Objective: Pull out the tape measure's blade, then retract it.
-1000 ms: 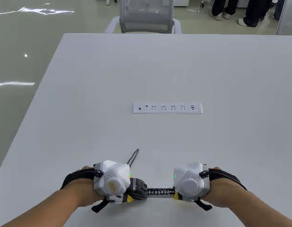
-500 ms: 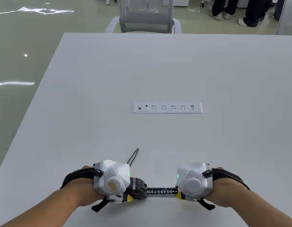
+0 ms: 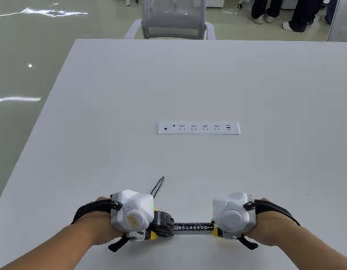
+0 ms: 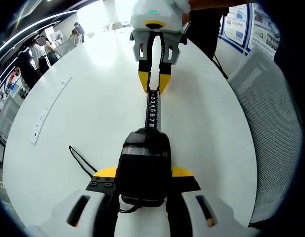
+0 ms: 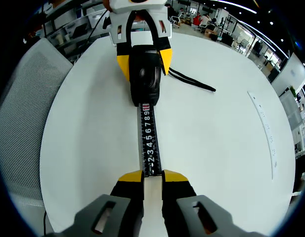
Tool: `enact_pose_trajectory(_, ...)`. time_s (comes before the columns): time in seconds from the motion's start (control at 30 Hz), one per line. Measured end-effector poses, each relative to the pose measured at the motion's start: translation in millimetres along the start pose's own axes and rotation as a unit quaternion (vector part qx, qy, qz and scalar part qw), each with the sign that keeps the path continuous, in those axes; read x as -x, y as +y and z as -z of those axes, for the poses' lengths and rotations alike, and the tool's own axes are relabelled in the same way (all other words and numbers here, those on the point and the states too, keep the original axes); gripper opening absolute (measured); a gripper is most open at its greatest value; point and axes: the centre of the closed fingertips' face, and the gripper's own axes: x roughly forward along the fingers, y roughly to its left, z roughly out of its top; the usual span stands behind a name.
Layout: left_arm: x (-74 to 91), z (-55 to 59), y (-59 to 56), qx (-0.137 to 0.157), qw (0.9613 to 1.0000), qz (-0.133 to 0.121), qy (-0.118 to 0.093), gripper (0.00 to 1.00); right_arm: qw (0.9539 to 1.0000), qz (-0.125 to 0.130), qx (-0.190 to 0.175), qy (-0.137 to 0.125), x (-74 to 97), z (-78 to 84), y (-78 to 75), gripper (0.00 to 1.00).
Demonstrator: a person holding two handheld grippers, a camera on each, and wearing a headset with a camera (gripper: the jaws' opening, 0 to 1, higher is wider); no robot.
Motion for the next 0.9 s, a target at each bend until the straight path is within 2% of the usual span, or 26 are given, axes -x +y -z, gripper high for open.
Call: enact_pose_trajectory(0.9,-0.8,0.2,0.2,0.001,1.0000,-0.001,0.000,0.32,0.9999,0.003,-0.011,0.009,4.3,13.3,-1.2,0.11)
